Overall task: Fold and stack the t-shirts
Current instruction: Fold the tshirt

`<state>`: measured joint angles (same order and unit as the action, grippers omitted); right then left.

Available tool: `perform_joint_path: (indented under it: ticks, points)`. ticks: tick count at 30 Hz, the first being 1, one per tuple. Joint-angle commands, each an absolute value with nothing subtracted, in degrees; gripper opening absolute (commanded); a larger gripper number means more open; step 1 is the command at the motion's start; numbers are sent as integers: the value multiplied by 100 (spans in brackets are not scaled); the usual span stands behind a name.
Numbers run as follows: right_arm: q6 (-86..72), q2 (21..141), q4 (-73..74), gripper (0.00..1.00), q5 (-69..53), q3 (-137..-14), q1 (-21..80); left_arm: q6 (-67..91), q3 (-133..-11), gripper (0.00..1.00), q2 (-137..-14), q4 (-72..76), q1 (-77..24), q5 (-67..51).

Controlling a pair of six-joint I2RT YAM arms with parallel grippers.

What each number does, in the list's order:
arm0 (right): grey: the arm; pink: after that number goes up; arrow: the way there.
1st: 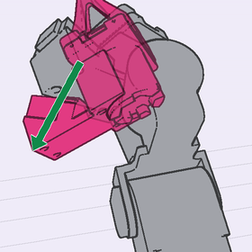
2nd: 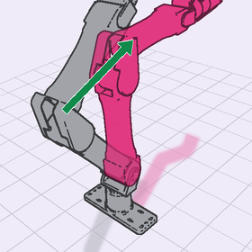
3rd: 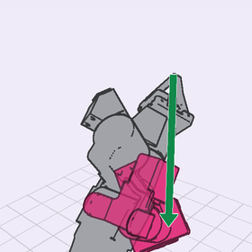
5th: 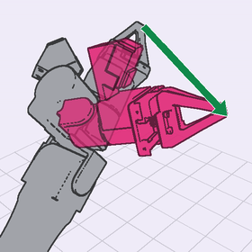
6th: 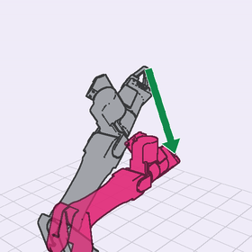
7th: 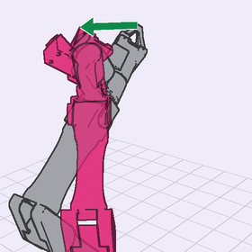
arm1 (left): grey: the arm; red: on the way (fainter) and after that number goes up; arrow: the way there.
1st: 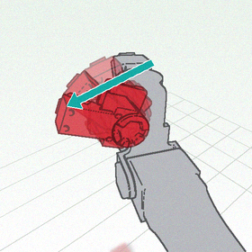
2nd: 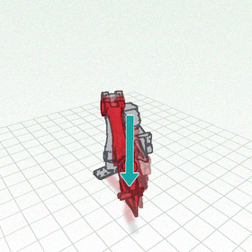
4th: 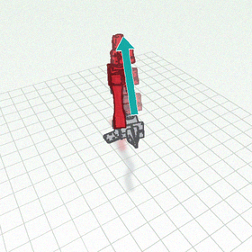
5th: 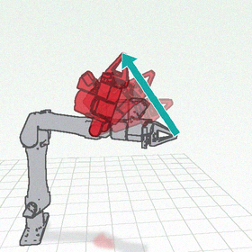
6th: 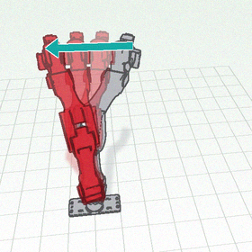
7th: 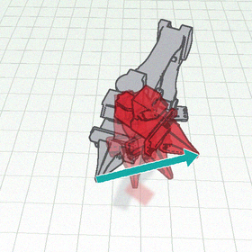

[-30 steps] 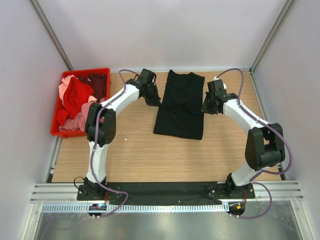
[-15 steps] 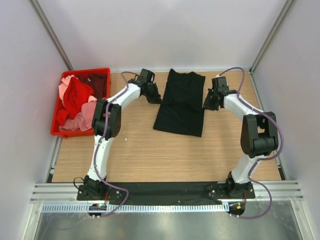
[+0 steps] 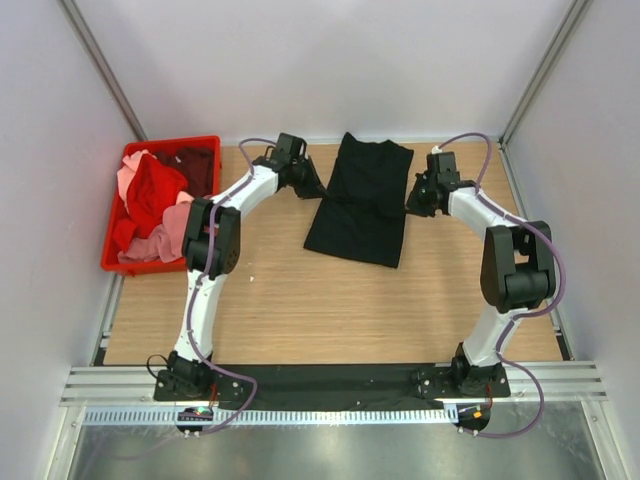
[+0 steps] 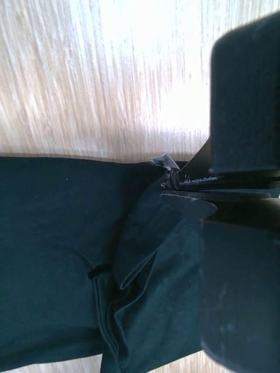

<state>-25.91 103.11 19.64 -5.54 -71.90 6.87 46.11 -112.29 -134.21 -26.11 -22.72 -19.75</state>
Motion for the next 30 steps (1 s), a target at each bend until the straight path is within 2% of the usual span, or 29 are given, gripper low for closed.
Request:
perform_joint_path:
  ticks: [1,4,7,9,10,11,13,14,16,18,26,30]
  points:
    - [-2654,10063,1573,1,-668,-7391,580,4711,-11531,0,-13315,-2189,-2206,-2153]
    - [-2698,10283,1521,3,-773,-7453,466,4798,-11794,0,-13570,-2197,-2171,-2197]
    - [-2795,10485,1196,9,-887,-7435,404,4843,-12014,12,-13833,-2197,-2083,-2294]
    - [-2838,10730,1099,13,-1010,-7549,361,4834,-12093,24,-13860,-2180,-2013,-2303]
    - [-2865,10801,1099,16,-1080,-7715,343,4817,-12094,30,-13782,-2154,-1934,-2268]
    - [-2909,10863,1133,29,-1107,-7795,317,4695,-12085,37,-13720,-2153,-1907,-2233]
    - [-3023,10846,1309,35,-1178,-7971,273,4518,-12085,44,-13449,-2327,-1829,-2022]
    - [-3032,10793,1379,44,-1169,-7998,272,4361,-12076,48,-13360,-2451,-1811,-1900]
    - [-3085,10583,1748,52,-1055,-7989,264,3913,-11998,50,-13132,-2855,-1802,-1557]
    - [-3033,10338,2212,56,-1002,-7928,272,3649,-11665,51,-12702,-2944,-1811,-1407]
    - [-2944,9178,2962,57,-1379,-6769,308,3401,-9198,51,-11541,-2848,-1898,-1626]
    - [-2971,8833,2875,56,-1555,-6014,325,3314,-8509,51,-11364,-2558,-2082,-1696]
